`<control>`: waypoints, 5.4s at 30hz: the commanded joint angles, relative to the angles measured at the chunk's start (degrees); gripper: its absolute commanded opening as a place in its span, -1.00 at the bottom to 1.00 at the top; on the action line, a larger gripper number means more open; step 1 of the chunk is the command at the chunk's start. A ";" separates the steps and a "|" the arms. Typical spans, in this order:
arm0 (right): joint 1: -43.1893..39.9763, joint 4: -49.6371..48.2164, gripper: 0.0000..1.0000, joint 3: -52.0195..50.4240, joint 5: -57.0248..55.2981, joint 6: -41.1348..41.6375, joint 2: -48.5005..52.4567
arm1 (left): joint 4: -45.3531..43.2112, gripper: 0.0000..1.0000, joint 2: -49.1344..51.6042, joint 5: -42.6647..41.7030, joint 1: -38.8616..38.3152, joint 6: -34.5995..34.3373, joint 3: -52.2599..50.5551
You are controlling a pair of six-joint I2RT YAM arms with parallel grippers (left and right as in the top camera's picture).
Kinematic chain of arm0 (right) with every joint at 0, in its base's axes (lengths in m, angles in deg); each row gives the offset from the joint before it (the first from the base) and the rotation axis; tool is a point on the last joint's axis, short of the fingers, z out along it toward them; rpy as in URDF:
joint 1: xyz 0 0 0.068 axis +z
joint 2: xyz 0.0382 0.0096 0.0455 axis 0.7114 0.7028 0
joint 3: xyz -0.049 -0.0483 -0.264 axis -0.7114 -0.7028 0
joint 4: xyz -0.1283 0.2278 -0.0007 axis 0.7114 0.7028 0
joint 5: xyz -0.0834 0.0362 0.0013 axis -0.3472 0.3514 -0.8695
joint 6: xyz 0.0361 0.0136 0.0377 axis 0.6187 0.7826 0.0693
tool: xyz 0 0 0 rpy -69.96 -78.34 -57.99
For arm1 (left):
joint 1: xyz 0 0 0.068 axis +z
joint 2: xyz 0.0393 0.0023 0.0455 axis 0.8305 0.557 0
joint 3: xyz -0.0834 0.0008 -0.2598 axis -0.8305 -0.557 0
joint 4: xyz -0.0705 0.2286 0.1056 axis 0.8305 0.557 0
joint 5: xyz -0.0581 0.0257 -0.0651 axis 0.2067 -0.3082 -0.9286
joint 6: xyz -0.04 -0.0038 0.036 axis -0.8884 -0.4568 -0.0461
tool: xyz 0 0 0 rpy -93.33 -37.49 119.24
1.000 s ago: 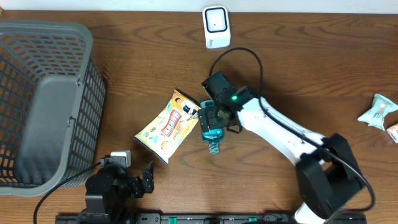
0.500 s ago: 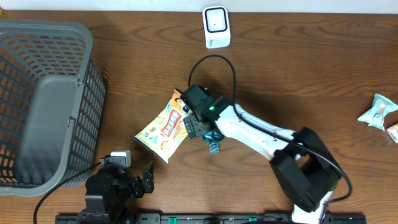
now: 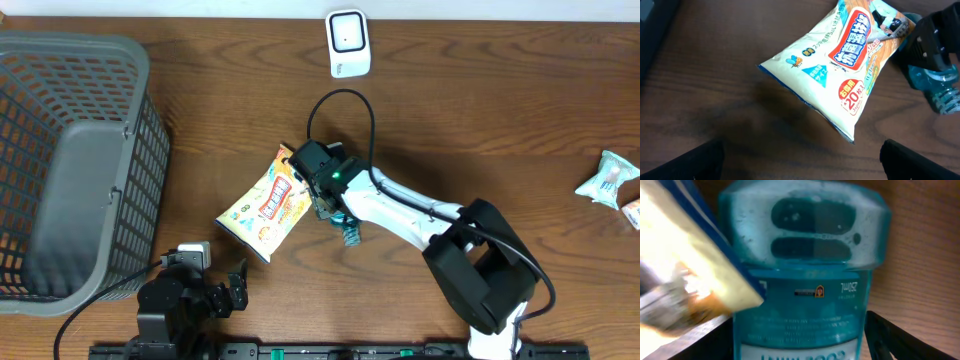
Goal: Scan the item barcode
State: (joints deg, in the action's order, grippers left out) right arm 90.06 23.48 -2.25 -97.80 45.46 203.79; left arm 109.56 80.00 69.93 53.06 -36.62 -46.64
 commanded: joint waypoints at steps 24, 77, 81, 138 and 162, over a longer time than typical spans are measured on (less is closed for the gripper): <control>-1.42 2.80 -0.46 4.57 10.71 -2.49 6.08 | 1.68 0.99 -0.04 0.55 0.02 0.11 -0.20; -11.34 6.64 0.83 5.92 58.07 -26.23 5.33 | 1.68 0.99 -0.04 0.55 0.02 0.09 -0.20; -9.22 7.72 0.99 6.25 53.42 -24.33 3.63 | 1.68 0.99 -0.04 0.55 0.02 0.11 -0.20; 5.40 20.24 0.14 6.86 -24.70 -5.49 3.52 | 1.68 0.99 -0.04 0.57 0.02 0.11 -0.20; 5.53 25.57 0.87 6.88 -30.93 -5.25 3.52 | 1.68 0.99 -0.04 0.55 0.02 0.09 -0.20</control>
State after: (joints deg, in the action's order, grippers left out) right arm 95.50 49.97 3.93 -129.34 39.78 207.36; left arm 109.56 80.00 69.91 53.06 -36.62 -46.64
